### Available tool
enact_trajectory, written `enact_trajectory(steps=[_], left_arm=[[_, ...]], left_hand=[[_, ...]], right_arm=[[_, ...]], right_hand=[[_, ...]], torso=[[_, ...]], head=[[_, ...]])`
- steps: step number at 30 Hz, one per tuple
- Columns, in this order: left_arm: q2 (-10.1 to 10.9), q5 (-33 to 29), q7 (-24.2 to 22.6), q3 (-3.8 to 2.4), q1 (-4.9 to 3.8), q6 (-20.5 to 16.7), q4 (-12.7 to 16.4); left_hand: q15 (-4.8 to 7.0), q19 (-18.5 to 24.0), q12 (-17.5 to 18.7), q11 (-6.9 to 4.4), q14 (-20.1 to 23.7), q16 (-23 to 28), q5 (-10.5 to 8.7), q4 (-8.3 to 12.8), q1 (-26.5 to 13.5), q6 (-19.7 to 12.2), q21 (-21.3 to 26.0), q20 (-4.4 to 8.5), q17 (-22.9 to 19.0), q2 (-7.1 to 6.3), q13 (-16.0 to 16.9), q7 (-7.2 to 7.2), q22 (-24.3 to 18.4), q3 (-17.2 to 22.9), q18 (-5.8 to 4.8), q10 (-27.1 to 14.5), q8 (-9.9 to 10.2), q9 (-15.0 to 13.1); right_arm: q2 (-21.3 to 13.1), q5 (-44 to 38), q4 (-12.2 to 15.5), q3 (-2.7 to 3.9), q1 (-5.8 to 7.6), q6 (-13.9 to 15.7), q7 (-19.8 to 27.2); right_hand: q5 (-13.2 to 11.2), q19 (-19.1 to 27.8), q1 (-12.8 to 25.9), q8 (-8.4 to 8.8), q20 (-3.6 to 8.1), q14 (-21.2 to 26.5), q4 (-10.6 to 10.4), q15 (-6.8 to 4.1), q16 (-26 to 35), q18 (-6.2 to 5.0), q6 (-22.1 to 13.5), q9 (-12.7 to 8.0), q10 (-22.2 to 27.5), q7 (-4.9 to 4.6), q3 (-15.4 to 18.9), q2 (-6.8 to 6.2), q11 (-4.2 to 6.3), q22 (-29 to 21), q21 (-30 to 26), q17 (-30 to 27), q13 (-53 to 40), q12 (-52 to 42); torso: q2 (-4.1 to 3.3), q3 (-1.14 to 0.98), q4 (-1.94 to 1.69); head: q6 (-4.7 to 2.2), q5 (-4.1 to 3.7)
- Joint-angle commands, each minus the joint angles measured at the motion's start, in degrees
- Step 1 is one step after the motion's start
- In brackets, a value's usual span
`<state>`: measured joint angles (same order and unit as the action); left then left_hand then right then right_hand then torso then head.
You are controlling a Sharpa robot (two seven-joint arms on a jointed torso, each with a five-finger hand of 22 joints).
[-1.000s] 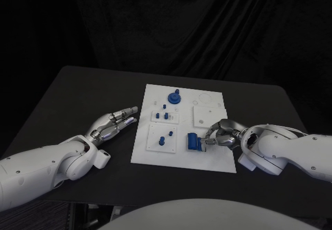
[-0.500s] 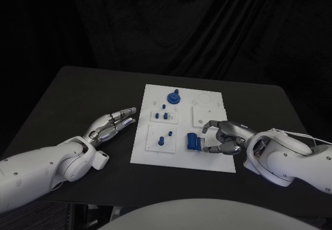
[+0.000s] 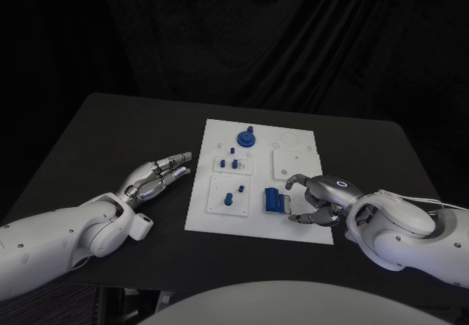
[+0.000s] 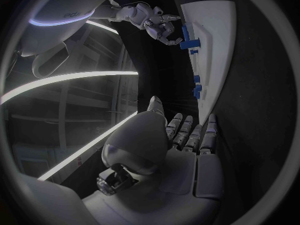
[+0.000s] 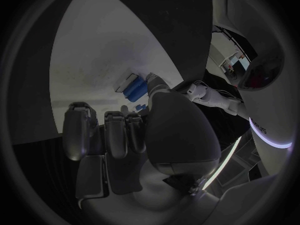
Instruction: Assemble the parts on the task board
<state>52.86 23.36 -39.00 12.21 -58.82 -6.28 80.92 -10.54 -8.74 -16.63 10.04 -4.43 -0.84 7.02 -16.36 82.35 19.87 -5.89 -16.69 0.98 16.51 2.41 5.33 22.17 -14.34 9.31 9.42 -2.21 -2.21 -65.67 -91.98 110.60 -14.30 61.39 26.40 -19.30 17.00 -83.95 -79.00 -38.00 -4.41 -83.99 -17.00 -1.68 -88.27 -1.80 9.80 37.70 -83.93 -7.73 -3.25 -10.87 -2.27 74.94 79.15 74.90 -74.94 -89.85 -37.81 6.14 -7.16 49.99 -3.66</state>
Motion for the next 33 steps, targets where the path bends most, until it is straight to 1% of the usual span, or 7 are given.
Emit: enact_trajectory(steps=[1,4,9,13,15,23,33], left_arm=[[0.02,-0.17,-2.48,-0.02,0.14,0.15,0.18],[0.0,-0.17,-2.44,-0.02,0.14,0.18,0.18],[0.04,-0.17,-2.41,-0.02,0.15,0.2,0.21],[0.07,-0.17,-2.37,-0.02,0.15,0.25,0.22],[0.05,-0.17,-2.36,-0.02,0.16,0.26,0.21],[0.0,-0.17,-2.34,-0.02,0.16,0.34,0.19],[-0.12,-0.17,-2.36,-0.02,0.18,0.42,0.08]], left_hand=[[-0.02,-0.4,-0.25,0.34,-0.29,-0.28,-0.07,0.0,0.72,0.0,-0.26,0.05,0.09,0.0,0.07,0.09,0.06,0.46,0.59,-0.07,-0.1,-0.05],[-0.02,-0.4,-0.25,0.34,-0.29,-0.28,-0.07,0.0,0.72,0.0,-0.26,0.05,0.09,0.0,0.07,0.09,0.06,0.46,0.59,-0.07,-0.1,-0.05],[-0.02,-0.4,-0.25,0.34,-0.29,-0.28,-0.07,0.0,0.72,0.0,-0.26,0.05,0.09,0.0,0.07,0.09,0.06,0.46,0.59,-0.07,-0.1,-0.05],[-0.02,-0.4,-0.25,0.34,-0.29,-0.28,-0.07,0.0,0.72,0.0,-0.26,0.05,0.09,0.0,0.07,0.09,0.06,0.46,0.59,-0.07,-0.1,-0.05],[-0.01,-0.4,-0.35,0.45,-0.31,-0.29,-0.08,0.0,0.79,0.05,-0.27,0.05,0.09,-0.03,0.08,0.05,0.01,0.47,0.6,0.03,-0.11,-0.05],[-0.01,-0.4,-0.35,0.45,-0.31,-0.29,-0.08,0.0,0.79,0.05,-0.27,0.05,0.09,-0.03,0.08,0.05,0.01,0.47,0.6,0.03,-0.11,-0.05],[-0.01,-0.4,-0.35,0.45,-0.31,-0.29,-0.08,0.0,0.79,0.05,-0.27,0.05,0.09,-0.03,0.08,0.05,0.01,0.47,0.6,0.03,-0.11,-0.05]], right_arm=[[0.3,-4.9,-0.2,0.0,-0.39,3.27,-3.7],[0.79,-5.22,-0.57,0.0,-0.64,3.66,-4.07],[1.49,-5.2,-1.3,0.0,-0.93,3.95,-4.58],[2.08,-4.47,-1.85,0.0,-1.04,3.69,-4.59],[2.39,-4.27,-2.13,0.0,-1.07,3.31,-4.61],[3.23,-3.95,-3.07,0.01,-1.2,2.08,-4.53],[4.01,-3.37,-3.65,0.01,-1.24,0.96,-4.07]], right_hand=[[0.26,-0.63,0.5,-0.41,-0.38,-4.59,0.05,0.37,0.21,-0.82,0.2,-0.25,-6.07,-0.73,0.23,0.18,-0.44,11.56,0.2,9.62,-15.06,-0.15],[0.21,-0.7,0.83,-0.68,-0.43,-4.61,0.05,0.43,0.21,-0.8,0.41,-0.55,-6.07,-0.78,0.12,0.47,-0.5,11.58,0.28,9.62,-15.06,-0.15],[0.06,-0.67,2.21,-1.34,-0.56,-4.56,0.06,0.59,0.31,-0.84,0.98,-1.53,-6.07,-0.95,-0.14,1.17,-0.69,11.53,0.12,9.35,-15.06,-0.15],[-0.24,-0.61,4.85,-2.14,-0.77,-4.57,0.15,0.79,0.35,-0.89,2.31,-3.37,-6.07,-1.08,-0.8,2.73,-0.9,11.45,-0.12,9.26,-15.06,-0.15],[-0.28,-0.6,5.15,-2.15,-0.8,-4.55,0.15,0.82,0.38,-0.9,2.51,-3.75,-6.07,-1.1,-0.89,2.9,-0.95,11.45,-0.15,9.17,-15.06,-0.15],[-0.48,-0.68,7.11,-1.9,-1.12,-4.55,0.29,1.14,0.38,-0.89,5.42,-7.34,-6.07,-1.25,-1.38,3.84,-1.31,11.48,-0.12,9.12,-15.06,-0.15],[-0.56,-0.64,6.84,-1.34,-1.32,-4.53,0.54,1.34,0.41,-0.92,7.54,-9.89,-6.07,-1.3,-1.77,4.29,-1.54,11.45,-0.27,9.02,-15.06,-0.15]], torso=[[-0.02,-0.05,-0.18],[-0.08,-0.06,-0.14],[-0.03,0.09,-0.03],[-0.1,0.09,0.07],[-0.14,0.09,0.08],[-0.15,-0.02,-0.12],[-0.1,0.08,-0.01]], head=[[0.01,-0.41],[0.01,-0.34],[0.01,-0.09],[0.01,0.01],[0.01,-0.07],[0.01,-0.31],[0.01,-0.33]])
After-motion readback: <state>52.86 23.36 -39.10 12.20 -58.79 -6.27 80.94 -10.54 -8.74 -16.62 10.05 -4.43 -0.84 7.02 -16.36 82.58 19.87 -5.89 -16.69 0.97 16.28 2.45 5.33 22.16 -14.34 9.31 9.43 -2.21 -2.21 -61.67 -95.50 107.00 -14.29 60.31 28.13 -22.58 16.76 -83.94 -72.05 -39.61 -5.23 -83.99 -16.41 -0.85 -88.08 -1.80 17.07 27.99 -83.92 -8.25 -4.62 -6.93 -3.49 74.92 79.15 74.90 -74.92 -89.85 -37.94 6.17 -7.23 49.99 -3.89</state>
